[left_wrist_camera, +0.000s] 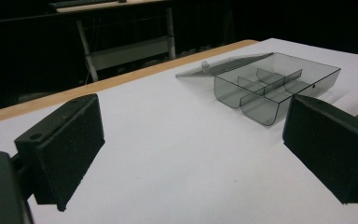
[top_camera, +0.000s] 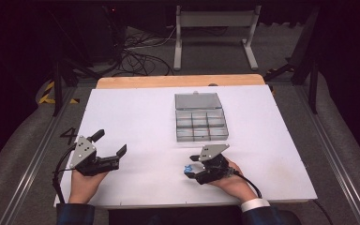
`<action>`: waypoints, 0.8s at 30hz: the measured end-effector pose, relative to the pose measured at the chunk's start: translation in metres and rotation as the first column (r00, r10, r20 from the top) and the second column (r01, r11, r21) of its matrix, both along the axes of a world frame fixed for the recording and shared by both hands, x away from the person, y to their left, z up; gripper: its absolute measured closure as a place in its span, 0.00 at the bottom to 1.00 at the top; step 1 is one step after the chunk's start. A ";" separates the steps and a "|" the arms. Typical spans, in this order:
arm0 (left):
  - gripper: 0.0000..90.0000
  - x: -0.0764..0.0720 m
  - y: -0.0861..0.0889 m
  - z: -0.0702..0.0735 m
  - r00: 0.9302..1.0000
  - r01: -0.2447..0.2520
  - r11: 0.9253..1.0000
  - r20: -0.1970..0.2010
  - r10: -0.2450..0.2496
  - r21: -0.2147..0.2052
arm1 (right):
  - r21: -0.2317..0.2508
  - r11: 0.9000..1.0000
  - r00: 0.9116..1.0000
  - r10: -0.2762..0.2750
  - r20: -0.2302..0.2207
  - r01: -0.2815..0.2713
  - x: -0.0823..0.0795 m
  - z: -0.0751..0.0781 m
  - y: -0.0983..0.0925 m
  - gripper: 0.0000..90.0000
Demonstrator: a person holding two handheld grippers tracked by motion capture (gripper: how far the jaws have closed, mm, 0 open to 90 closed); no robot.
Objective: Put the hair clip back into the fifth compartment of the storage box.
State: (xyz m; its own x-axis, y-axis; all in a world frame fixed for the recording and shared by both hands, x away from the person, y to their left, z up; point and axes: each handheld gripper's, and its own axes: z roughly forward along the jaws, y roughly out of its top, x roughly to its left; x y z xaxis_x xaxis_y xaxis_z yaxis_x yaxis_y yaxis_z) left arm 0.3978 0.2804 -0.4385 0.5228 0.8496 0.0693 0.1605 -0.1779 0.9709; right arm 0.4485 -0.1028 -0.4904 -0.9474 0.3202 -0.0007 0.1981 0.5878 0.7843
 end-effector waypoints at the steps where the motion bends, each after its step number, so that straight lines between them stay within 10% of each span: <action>1: 0.06 0.000 0.000 0.000 1.000 0.001 1.000 -0.001 -0.001 0.005 | -0.003 1.000 1.000 0.001 0.000 -0.001 0.000 -0.001 0.001 0.42; 24: 0.06 0.000 0.000 0.000 1.000 0.002 1.000 -0.002 -0.002 0.002 | -0.053 0.998 1.000 0.028 0.013 -0.027 0.000 -0.005 0.008 0.58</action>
